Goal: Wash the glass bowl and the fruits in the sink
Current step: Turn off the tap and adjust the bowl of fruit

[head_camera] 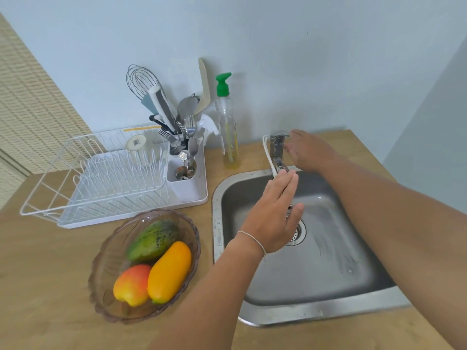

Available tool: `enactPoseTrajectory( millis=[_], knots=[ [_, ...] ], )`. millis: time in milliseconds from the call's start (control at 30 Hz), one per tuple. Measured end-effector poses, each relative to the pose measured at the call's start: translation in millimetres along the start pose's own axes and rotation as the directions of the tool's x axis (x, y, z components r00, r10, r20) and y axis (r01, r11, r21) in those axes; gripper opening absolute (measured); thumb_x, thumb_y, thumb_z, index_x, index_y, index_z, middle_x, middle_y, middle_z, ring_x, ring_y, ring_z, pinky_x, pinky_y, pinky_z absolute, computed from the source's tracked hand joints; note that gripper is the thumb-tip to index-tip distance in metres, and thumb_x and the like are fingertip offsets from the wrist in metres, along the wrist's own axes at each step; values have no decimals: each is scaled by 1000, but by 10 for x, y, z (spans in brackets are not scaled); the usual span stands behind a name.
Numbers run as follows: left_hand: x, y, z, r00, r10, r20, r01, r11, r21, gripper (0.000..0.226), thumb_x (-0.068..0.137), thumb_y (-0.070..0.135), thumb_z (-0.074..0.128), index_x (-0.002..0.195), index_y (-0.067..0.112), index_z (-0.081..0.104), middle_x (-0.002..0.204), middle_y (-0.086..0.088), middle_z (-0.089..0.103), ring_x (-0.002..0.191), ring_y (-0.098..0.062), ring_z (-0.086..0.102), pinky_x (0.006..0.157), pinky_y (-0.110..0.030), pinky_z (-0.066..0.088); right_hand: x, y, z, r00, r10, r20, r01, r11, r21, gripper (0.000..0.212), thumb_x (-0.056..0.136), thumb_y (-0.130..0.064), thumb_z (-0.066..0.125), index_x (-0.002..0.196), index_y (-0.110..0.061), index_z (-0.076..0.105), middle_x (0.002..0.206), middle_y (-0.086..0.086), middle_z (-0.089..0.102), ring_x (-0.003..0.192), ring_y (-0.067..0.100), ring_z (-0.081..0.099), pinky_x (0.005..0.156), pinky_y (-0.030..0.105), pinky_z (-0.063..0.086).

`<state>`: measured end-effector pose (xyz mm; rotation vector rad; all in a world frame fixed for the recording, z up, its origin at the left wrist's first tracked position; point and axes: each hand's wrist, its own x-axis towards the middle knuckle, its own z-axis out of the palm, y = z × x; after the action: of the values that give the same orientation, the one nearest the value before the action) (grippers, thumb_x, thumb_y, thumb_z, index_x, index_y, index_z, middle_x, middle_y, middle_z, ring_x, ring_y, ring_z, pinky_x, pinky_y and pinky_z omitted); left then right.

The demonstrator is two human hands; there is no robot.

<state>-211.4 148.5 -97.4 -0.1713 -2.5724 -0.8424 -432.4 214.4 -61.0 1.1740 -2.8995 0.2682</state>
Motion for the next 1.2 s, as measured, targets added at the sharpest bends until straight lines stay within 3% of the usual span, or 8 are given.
enactPoseTrajectory(
  millis=[200,300,533,700,833,1000,1100,1200],
  knots=[
    [-8,35,4,1000,-16,18,16,1000,23,58,104,22,45,154,-2,28,162,-12,28,154,-25,17,124,-44,20,-136,33,37,988,52,143,-54,998,11,44,88,-27,43,126,-6,53,141,20,50,136,42,45,108,48,41],
    [28,93,-95,995,-65,80,62,997,45,57,105,26,43,154,-1,28,163,-11,26,154,-24,15,125,-42,15,-57,109,50,984,13,175,-16,1000,18,47,71,-43,23,98,-17,51,106,9,55,109,37,57,87,44,47],
    [-214,163,-538,977,-195,89,184,976,115,61,107,36,36,158,6,19,167,-7,15,155,-19,5,123,-27,0,-447,-443,-352,979,-199,50,198,980,30,20,90,-39,33,86,-24,45,92,-3,46,88,31,60,76,49,52],
    [-651,33,-943,941,-328,79,309,933,186,63,107,40,33,159,10,15,168,-4,11,155,-16,3,126,-34,3,-702,-751,-513,977,-183,114,190,980,-58,32,92,-64,20,103,-45,44,110,-14,52,114,29,60,92,58,49],
    [-1109,-134,-1365,908,-420,-7,409,880,241,61,106,39,36,158,11,21,166,-5,20,154,-18,12,125,-33,10,-1014,-1235,-451,957,-273,100,277,960,-26,46,107,-36,41,147,-16,49,147,7,54,138,27,46,107,31,30],
    [-1887,-563,-1879,714,-660,-233,700,678,227,56,105,36,39,152,8,35,158,-10,36,148,-27,31,119,-40,30,-1285,-1894,146,962,-270,43,256,945,205,31,98,-31,46,113,-15,68,106,9,67,105,33,62,83,37,47],
    [-2309,-800,-2036,577,-763,-291,817,527,235,36,101,23,44,129,2,53,132,-20,55,122,-38,52,97,-42,43,-1469,-2341,498,980,-184,80,152,942,300,16,98,-28,50,89,-19,60,93,5,61,94,31,60,71,34,43],
    [-2629,-864,-2033,393,-868,-303,919,355,175,31,100,20,48,120,0,59,124,-23,60,117,-40,56,94,-42,44,-1481,-2624,803,990,-14,142,-49,903,427,15,98,-25,56,104,-15,66,100,10,67,96,32,62,69,29,42]
  ],
)
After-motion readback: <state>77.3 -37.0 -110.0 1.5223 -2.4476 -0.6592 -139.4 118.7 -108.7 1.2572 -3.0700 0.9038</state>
